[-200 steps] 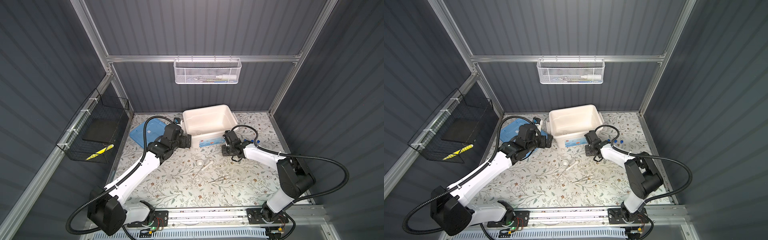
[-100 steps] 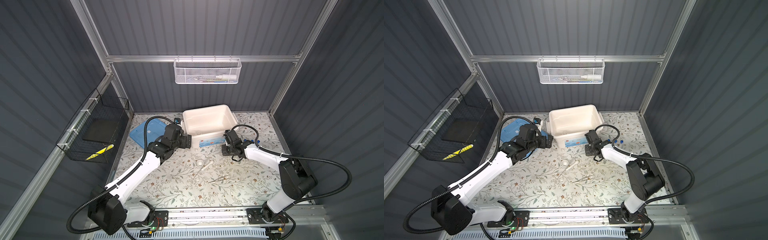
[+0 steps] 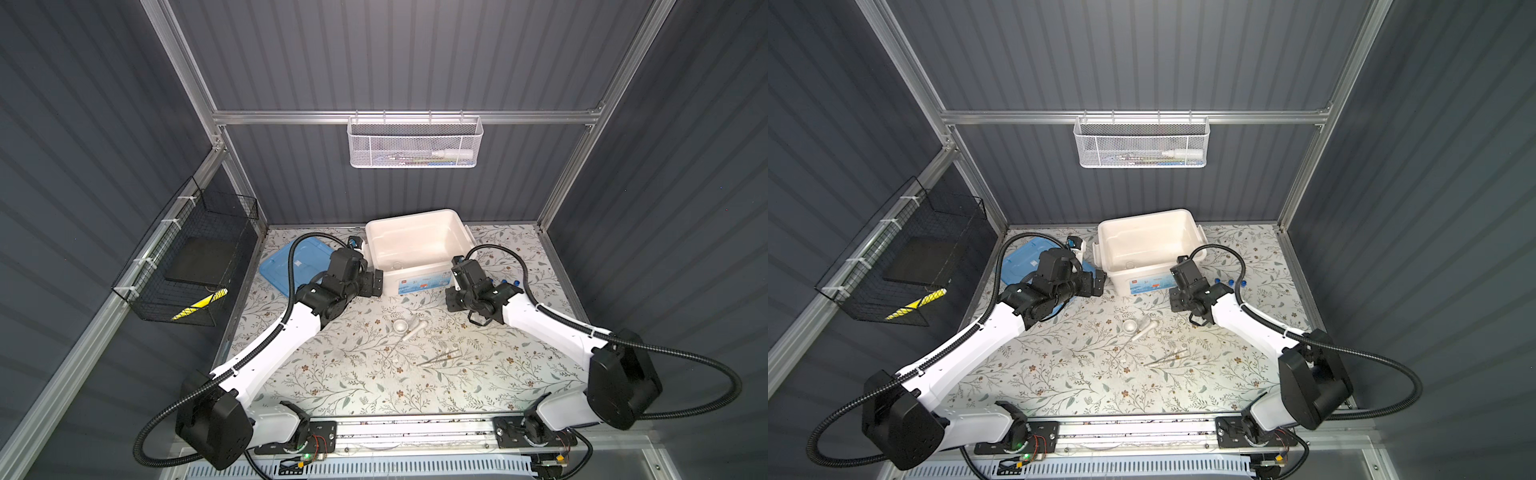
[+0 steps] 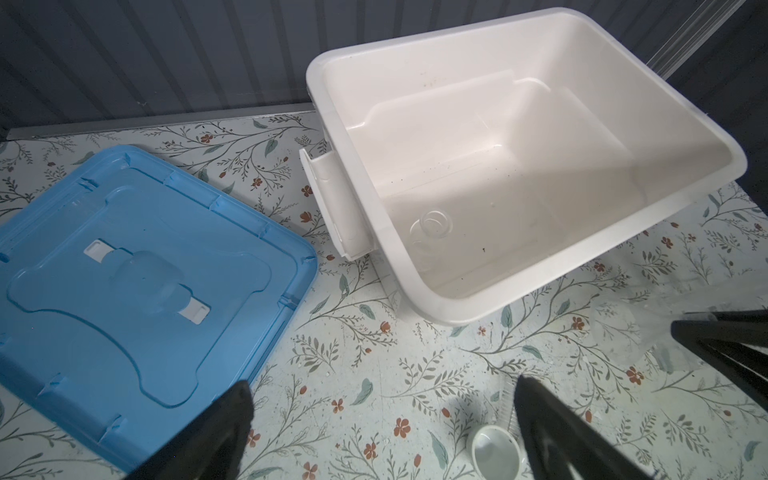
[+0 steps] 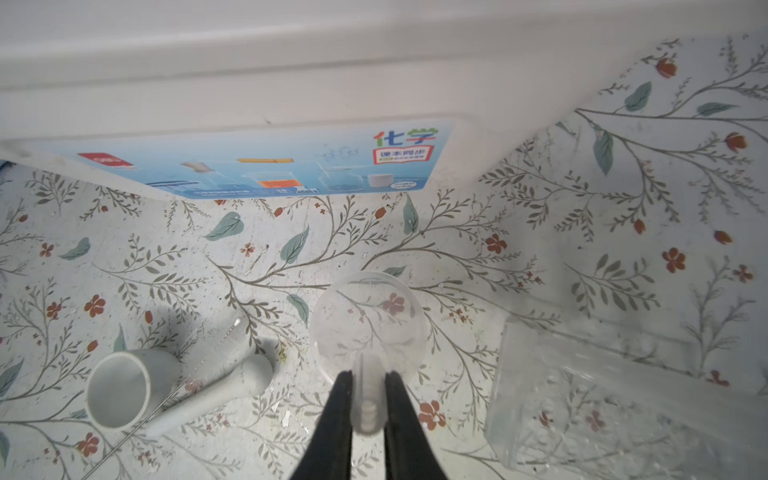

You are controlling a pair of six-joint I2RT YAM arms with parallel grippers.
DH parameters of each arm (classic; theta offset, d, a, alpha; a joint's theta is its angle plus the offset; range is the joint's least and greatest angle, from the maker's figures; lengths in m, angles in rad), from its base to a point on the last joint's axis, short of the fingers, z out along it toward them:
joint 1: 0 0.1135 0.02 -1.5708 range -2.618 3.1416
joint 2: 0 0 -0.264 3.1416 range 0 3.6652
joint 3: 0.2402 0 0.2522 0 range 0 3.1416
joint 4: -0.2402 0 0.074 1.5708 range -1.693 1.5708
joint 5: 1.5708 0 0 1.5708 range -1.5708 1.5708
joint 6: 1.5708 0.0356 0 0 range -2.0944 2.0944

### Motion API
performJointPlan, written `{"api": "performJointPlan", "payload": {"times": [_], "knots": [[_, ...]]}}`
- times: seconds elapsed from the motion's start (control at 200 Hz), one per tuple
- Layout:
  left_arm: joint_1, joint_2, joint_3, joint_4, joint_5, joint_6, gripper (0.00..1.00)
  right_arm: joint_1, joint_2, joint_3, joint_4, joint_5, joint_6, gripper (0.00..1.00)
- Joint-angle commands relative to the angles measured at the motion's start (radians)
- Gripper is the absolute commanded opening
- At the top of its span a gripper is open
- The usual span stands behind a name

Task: Organize the chemistry lab equipment
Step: 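Close the right gripper on the small clear glass item's stem, then lift the glass item with the right gripper and carry it over the bin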

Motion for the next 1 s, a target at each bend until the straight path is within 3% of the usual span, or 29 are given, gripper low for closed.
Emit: {"api": "performJointPlan", "payload": {"times": [0.0,0.485,0.835,0.995], "knots": [[0.007,-0.003,-0.016,0.006,0.011,-0.015,1.0,0.017,-0.047,0.028,-0.089,0.027,-0.021,0.15],[0.007,-0.009,-0.021,0.004,0.017,-0.021,1.0,0.045,-0.159,0.229,-0.225,0.03,-0.101,0.16],[0.007,-0.026,-0.035,-0.002,0.014,-0.02,1.0,0.041,-0.032,0.431,-0.202,0.095,-0.23,0.17],[0.006,-0.026,-0.041,-0.004,0.014,-0.019,1.0,0.006,0.055,0.516,-0.181,0.074,-0.269,0.17]]}}
